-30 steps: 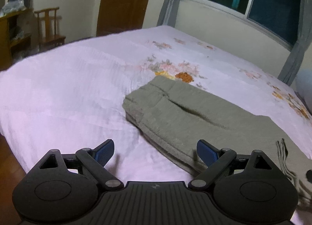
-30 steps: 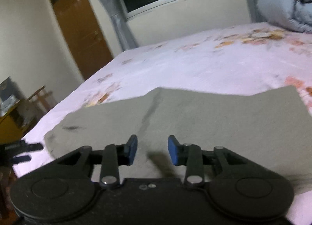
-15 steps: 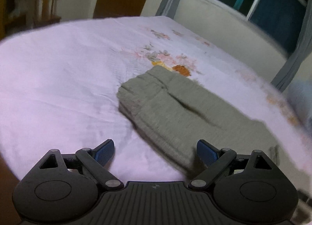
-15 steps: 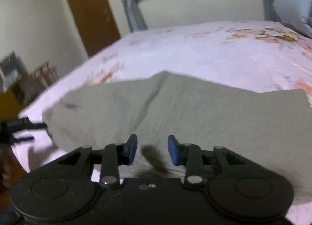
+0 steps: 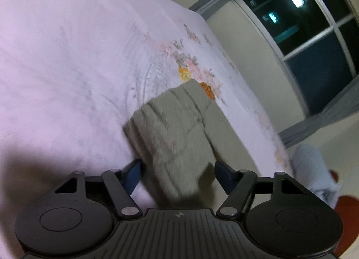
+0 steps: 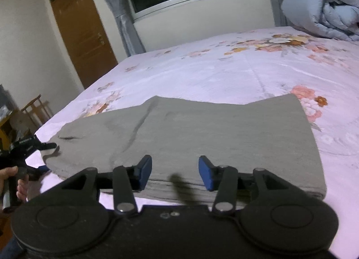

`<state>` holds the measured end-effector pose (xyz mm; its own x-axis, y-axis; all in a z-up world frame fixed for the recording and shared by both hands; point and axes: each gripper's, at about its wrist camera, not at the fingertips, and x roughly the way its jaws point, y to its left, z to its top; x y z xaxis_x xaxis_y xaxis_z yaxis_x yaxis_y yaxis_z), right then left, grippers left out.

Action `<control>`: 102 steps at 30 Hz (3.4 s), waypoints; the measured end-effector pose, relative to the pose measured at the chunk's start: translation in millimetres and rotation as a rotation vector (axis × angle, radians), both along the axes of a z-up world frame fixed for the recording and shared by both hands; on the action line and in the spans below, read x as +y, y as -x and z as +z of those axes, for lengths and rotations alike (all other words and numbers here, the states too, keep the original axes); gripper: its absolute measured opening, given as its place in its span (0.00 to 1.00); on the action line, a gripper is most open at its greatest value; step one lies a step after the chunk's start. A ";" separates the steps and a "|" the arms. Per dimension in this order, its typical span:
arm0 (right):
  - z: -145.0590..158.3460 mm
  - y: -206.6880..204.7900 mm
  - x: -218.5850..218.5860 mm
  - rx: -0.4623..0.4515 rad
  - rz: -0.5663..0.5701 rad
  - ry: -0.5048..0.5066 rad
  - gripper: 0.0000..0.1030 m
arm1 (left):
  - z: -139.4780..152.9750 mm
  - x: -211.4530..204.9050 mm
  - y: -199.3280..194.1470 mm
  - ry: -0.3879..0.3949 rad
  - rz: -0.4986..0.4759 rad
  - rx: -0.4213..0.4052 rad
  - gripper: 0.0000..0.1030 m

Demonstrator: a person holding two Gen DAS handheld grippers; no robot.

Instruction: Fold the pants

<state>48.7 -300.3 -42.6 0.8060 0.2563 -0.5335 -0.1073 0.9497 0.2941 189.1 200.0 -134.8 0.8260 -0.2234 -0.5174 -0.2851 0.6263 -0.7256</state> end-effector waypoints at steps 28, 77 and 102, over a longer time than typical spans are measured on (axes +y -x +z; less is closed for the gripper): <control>-35.9 -27.4 109.3 0.002 0.160 0.326 0.55 | 122.3 -49.4 2.3 -0.251 -0.202 -0.291 0.33; 32.3 81.2 -170.8 -0.239 -0.525 -0.049 0.94 | 105.6 -370.6 134.5 -0.982 -0.732 -0.389 0.97; 31.3 -11.3 -71.8 -0.061 -0.104 0.229 0.62 | 64.7 -223.7 -6.9 -0.571 -0.447 -0.047 0.97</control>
<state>60.1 -372.1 -11.2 0.8540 0.0489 -0.5180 -0.0169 0.9977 0.0663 195.9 -23.7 -70.1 0.7430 -0.2508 -0.6205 0.1101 0.9603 -0.2563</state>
